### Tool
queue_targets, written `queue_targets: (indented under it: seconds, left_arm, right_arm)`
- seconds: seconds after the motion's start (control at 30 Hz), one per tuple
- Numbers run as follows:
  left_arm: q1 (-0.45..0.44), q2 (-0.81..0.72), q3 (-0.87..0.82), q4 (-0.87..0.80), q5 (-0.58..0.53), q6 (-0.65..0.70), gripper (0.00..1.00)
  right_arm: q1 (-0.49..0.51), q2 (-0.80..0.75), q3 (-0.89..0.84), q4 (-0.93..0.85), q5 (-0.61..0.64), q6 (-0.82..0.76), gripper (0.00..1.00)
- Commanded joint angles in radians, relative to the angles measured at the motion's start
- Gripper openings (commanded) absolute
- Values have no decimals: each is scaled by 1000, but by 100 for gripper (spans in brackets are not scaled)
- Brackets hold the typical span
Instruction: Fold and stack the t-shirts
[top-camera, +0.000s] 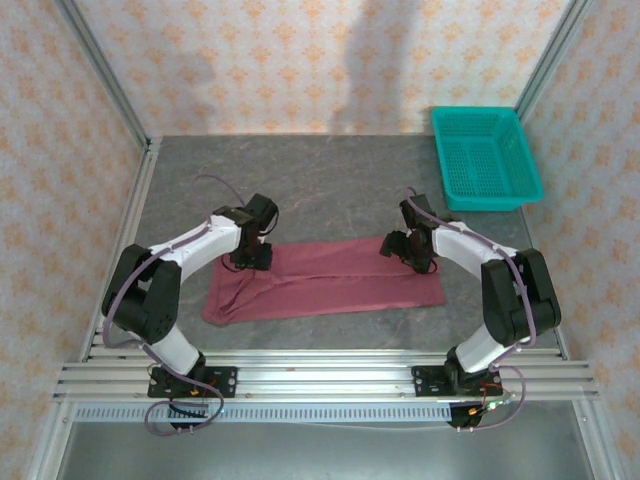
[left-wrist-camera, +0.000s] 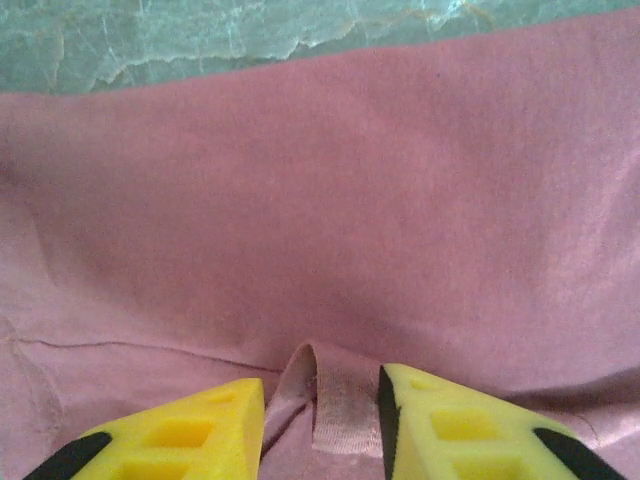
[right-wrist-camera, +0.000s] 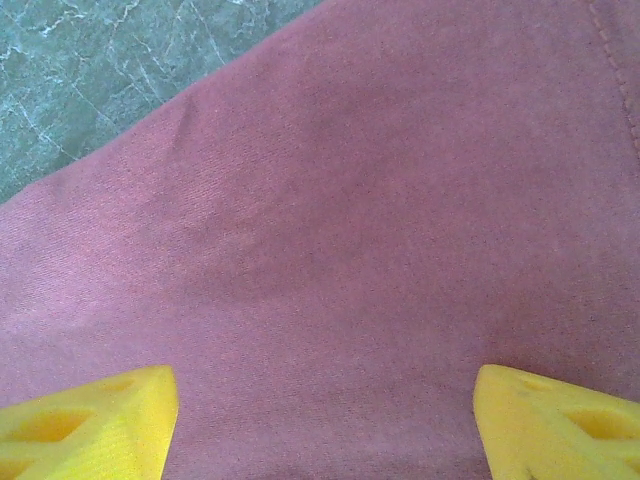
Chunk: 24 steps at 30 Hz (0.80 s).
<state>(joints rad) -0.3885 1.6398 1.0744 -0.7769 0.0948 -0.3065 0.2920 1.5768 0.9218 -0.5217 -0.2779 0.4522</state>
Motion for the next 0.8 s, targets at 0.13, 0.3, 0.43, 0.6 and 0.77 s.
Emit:
queue_targets:
  seconds: [0.13,0.3,0.43,0.6,0.77]
  left_arm:
    - [-35,9,23,-30,-18,24,19]
    - [-41,-20,-23,-35,-51,2,17]
    - [-41,-24,-33,-29,-64,-8,17]
    - [-42,-12,-36,-22,-51,-5,10]
    - [-60,-47,-11,-65,-26,-18,2]
  right_arm:
    - [6,-40,-12,-3,34,-8,78]
    - [6,-35,-11,3,29,-6,78]
    - [5,-26,-9,8,23,-2,78]
    - [6,-30,-9,4,25,-1,78]
    - [5,-41,-12,-3,35,-3,78]
